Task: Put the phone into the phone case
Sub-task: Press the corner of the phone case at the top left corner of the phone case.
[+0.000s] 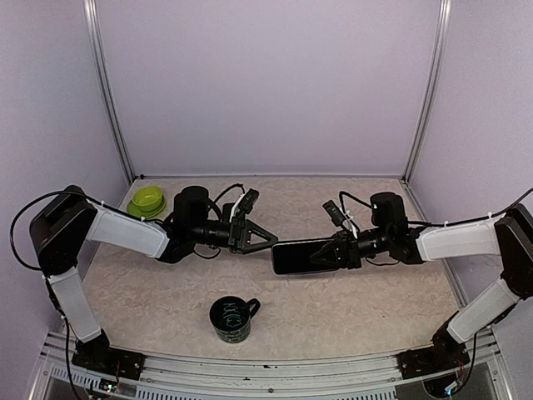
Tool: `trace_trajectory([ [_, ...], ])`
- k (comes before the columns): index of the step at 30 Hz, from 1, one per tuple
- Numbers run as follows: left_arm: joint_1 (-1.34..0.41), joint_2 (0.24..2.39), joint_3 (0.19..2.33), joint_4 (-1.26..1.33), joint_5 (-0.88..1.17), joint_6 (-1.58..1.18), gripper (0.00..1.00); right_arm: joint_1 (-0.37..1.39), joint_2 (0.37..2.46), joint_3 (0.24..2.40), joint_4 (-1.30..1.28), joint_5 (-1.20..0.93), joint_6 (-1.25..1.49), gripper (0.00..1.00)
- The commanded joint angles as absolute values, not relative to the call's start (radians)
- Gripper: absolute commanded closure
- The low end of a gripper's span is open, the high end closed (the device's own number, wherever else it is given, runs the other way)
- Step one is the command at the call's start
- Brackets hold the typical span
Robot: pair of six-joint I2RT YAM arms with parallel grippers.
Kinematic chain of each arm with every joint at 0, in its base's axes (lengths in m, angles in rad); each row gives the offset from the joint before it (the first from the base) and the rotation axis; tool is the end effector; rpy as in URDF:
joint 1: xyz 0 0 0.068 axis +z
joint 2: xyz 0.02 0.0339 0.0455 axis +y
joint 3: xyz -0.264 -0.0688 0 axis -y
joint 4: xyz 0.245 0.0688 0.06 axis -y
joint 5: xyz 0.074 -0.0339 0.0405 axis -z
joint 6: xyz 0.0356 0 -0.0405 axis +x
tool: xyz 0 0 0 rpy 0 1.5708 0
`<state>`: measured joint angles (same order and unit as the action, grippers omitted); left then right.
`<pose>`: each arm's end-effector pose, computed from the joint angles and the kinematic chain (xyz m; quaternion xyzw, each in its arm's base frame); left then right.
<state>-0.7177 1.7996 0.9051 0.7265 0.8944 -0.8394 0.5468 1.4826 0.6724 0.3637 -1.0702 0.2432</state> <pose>0.2642 -0.2675 0.2010 0.2366 0.7045 -0.6438 0.1822 0.2326 0.1781 0.2010 -0.3787 0.6784 0.5747 0.2572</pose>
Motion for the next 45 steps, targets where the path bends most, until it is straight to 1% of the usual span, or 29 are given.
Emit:
trace_trajectory([
  [1, -0.740, 1.778, 0.881, 0.839, 0.982, -0.861, 0.71, 0.549, 1.429, 0.670, 0.330, -1.093, 0.140, 1.00],
  [10, -0.765, 1.787, 0.876, 0.885, 1.035, -0.890, 0.71, 0.549, 1.394, 0.663, 0.311, -1.067, 0.091, 1.00],
  [28, -0.786, 1.801, 0.870, 0.872, 1.066, -0.883, 0.72, 0.550, 1.366, 0.669, 0.282, -0.975, 0.071, 1.00],
  [32, -0.790, 1.801, 0.883, 0.813, 1.060, -0.840, 0.78, 0.551, 1.377, 0.685, 0.256, -0.955, 0.081, 1.00],
  [34, -0.793, 1.799, 0.888, 0.787, 1.055, -0.821, 0.83, 0.551, 1.379, 0.686, 0.256, -0.949, 0.089, 1.00],
  [36, -0.797, 1.798, 0.896, 0.749, 1.048, -0.792, 0.91, 0.550, 1.378, 0.687, 0.253, -0.930, 0.093, 1.00],
  [42, -0.799, 1.791, 0.899, 0.727, 1.029, -0.769, 0.99, 0.549, 1.393, 0.695, 0.229, -0.874, 0.096, 1.00],
  [45, -0.798, 1.783, 0.901, 0.709, 1.010, -0.755, 1.00, 0.549, 1.400, 0.690, 0.229, -0.892, 0.087, 1.00],
])
